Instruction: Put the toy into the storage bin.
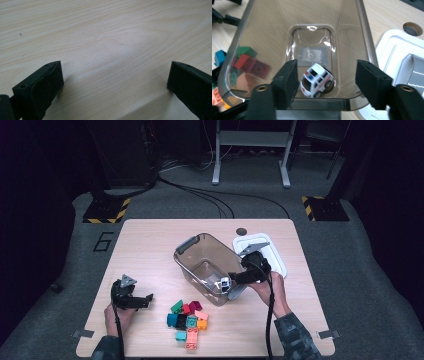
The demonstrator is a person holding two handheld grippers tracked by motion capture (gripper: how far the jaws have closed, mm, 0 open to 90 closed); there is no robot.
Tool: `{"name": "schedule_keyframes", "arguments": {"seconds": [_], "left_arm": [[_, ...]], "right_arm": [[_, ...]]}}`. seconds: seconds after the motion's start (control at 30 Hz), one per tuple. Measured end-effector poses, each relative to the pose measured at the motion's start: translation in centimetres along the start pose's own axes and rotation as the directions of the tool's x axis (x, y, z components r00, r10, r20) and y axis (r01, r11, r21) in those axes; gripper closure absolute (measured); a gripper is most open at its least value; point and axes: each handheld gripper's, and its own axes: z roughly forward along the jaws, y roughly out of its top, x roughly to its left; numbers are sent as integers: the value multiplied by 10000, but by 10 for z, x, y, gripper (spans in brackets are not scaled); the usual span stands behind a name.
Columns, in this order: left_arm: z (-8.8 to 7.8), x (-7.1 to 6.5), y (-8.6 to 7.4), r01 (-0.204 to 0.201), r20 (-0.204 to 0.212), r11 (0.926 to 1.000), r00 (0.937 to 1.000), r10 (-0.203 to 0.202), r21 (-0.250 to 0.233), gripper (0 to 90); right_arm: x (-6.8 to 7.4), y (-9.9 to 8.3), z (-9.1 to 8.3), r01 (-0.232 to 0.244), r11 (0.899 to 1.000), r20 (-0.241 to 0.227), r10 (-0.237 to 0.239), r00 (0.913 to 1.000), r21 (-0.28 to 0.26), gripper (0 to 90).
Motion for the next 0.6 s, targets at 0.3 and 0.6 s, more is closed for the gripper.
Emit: {"name": "schedule_keyframes", "arguments": {"seconds": [0.3, 0.6], "left_arm": [[0, 0, 0, -1, -2, 10000, 10000, 1, 0, 2], [0, 0, 0, -1, -3, 10000, 10000, 1, -1, 3]], "right_arm": [[-13, -9, -27, -346, 9952, 393, 383, 9985, -916, 196], [-37, -41, -44, -1098, 9839, 899, 1231, 9883, -1408, 124]]}}
